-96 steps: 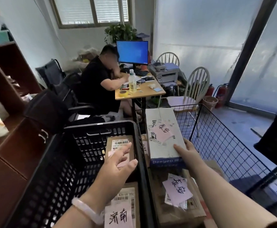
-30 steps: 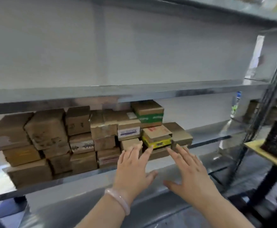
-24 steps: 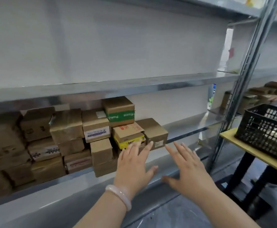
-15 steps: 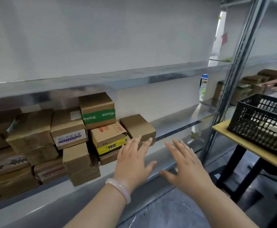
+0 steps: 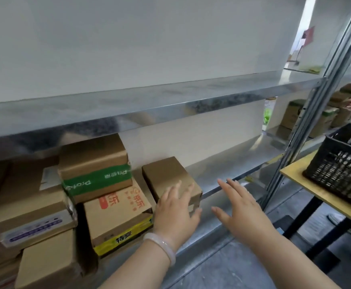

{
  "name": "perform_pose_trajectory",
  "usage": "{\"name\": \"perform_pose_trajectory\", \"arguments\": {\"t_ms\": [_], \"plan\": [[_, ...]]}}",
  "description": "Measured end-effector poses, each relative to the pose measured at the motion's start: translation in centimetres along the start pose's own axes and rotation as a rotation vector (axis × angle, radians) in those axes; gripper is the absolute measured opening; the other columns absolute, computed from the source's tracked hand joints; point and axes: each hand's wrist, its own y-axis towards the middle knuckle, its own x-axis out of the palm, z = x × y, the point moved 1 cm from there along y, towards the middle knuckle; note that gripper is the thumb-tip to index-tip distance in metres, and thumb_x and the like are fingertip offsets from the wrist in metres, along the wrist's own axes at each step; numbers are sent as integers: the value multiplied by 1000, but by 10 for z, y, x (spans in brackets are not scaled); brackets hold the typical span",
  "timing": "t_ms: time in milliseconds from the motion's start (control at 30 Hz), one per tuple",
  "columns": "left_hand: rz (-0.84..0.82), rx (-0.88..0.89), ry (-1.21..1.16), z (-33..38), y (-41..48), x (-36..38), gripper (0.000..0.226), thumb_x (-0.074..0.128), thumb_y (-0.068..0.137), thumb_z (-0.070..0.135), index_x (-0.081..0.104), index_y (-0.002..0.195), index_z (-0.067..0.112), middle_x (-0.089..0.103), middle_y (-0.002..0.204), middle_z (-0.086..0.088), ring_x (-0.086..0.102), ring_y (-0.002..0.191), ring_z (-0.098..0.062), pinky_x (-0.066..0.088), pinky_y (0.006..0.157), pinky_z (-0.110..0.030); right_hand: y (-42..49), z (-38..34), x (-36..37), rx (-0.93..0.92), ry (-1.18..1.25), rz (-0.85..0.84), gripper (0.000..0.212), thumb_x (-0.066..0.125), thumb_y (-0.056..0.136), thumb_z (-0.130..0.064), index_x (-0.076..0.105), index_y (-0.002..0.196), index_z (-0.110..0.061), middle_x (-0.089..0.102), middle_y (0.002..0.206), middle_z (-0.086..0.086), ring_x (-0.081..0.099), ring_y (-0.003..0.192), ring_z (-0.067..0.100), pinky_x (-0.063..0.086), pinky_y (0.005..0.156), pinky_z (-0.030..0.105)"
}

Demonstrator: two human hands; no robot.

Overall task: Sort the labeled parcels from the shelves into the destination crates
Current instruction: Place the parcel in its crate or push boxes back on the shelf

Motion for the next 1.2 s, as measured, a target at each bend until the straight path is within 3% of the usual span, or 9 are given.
{"name": "perform_pose_trajectory", "arguments": {"t_ms": [333,567,667,767,867,933,1067,1133,1200], "plan": [[-115,-318,9,-24,49,31,75,50,92,56,11,156,41,3,166,0,-1,152,-24,13,120,-44,89,21,37,-37,146,-188,72,53,92,-55,18,153,-40,11,161,-14,9,147,7,22,117,33],[-105,-597,13,-30,74,43,78,50,92,57,12,157,35,2,166,-9,-1,151,-31,9,121,-43,157,23,69,-136,314,-390,69,60,91,-44,28,151,-28,37,151,-4,31,139,10,24,104,16],[-87,-657,6,-25,84,50,74,50,92,55,16,156,38,3,165,-9,-2,150,-31,9,122,-43,184,28,79,-103,364,-469,75,64,89,-42,27,152,-22,39,151,3,37,138,16,30,105,22],[14,-724,-96,-18,90,58,75,55,92,51,17,156,38,4,166,-3,2,149,-27,11,121,-38,200,37,90,-19,580,-595,53,69,88,-32,46,135,-28,60,133,2,60,114,10,45,93,18],[67,-887,-237,-12,93,67,86,58,89,54,8,157,38,4,165,-5,11,149,-31,18,119,-39,205,50,97,-53,677,-667,52,69,89,-22,45,135,-23,68,117,1,65,103,12,51,95,32],[89,-945,-329,-7,93,72,88,60,89,54,5,157,39,12,164,-8,19,148,-33,25,118,-39,206,57,96,-78,722,-684,51,68,90,-17,46,136,-20,69,114,2,67,102,14,52,93,34],[207,-921,-397,8,90,75,89,65,87,51,9,155,44,17,163,-7,20,149,-28,26,116,-38,203,65,78,-88,884,-614,34,62,94,-20,55,126,-30,71,104,-12,67,89,-5,49,70,9],[302,-892,-444,17,88,68,89,68,85,50,12,154,47,18,163,-2,20,149,-24,27,115,-38,196,68,63,-30,1009,-527,26,54,99,-26,58,123,-34,68,109,-19,63,94,-11,49,78,10],[377,-844,-474,27,83,55,88,70,83,50,16,152,49,23,161,2,24,147,-20,27,113,-34,188,71,47,-29,1094,-464,27,46,102,-25,60,119,-40,68,113,-23,61,103,-8,51,90,23]]}}
